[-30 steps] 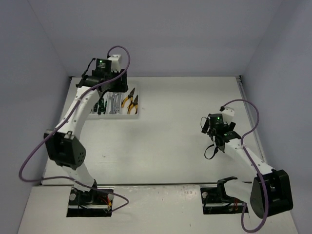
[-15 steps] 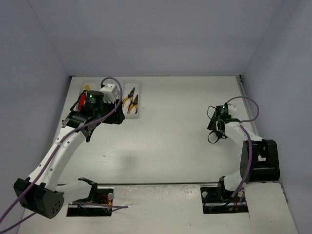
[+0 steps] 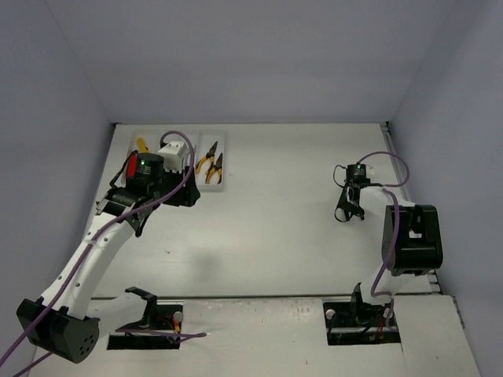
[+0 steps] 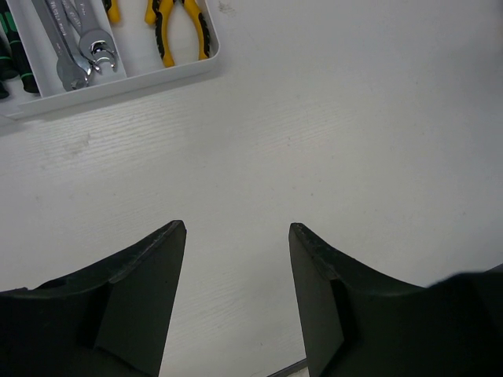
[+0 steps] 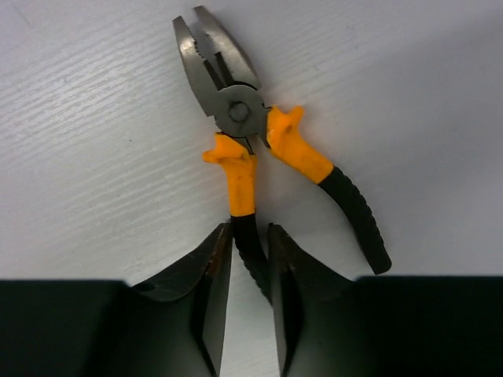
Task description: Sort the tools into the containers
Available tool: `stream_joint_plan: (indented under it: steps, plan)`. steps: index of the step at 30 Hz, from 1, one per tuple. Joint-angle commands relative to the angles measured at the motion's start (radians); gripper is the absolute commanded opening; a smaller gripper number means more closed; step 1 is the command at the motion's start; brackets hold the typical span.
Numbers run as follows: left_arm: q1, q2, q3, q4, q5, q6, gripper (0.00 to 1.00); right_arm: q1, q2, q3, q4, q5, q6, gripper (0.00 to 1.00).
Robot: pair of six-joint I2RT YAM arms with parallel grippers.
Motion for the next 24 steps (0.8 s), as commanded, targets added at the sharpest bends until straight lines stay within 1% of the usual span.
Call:
stream_joint_plan:
  steps: [1,2,4,5,9,14,18,24]
  plan:
    - [0.0,-0.028,0.001,0.055,0.029,-0.012,0.52,-0.007,0.019,0.033,0.005,-0.072,-0.04,0.07]
    - [-0.002,-0.03,-0.001,0.058,0.033,-0.016,0.52,-0.002,0.018,0.034,0.006,-0.087,-0.048,0.04]
    - [-0.009,-0.035,-0.004,0.059,0.039,-0.025,0.52,0.025,0.003,0.032,0.01,-0.109,-0.061,0.0]
    - [-0.015,-0.035,-0.006,0.062,0.039,-0.03,0.52,0.039,-0.011,0.031,0.011,-0.107,-0.065,0.0]
    - [-0.055,-0.038,-0.013,0.087,0.041,-0.067,0.52,0.183,-0.095,0.027,0.014,-0.093,-0.092,0.0]
    - [-0.121,-0.036,-0.05,0.17,0.035,-0.158,0.52,0.358,-0.251,-0.012,0.119,-0.145,-0.065,0.0]
    - [-0.157,-0.041,-0.102,0.291,0.036,-0.257,0.52,0.503,-0.36,-0.027,0.193,-0.138,-0.027,0.0]
    - [-0.208,-0.041,-0.159,0.51,0.029,-0.367,0.52,0.686,-0.437,-0.056,0.339,-0.132,0.01,0.0]
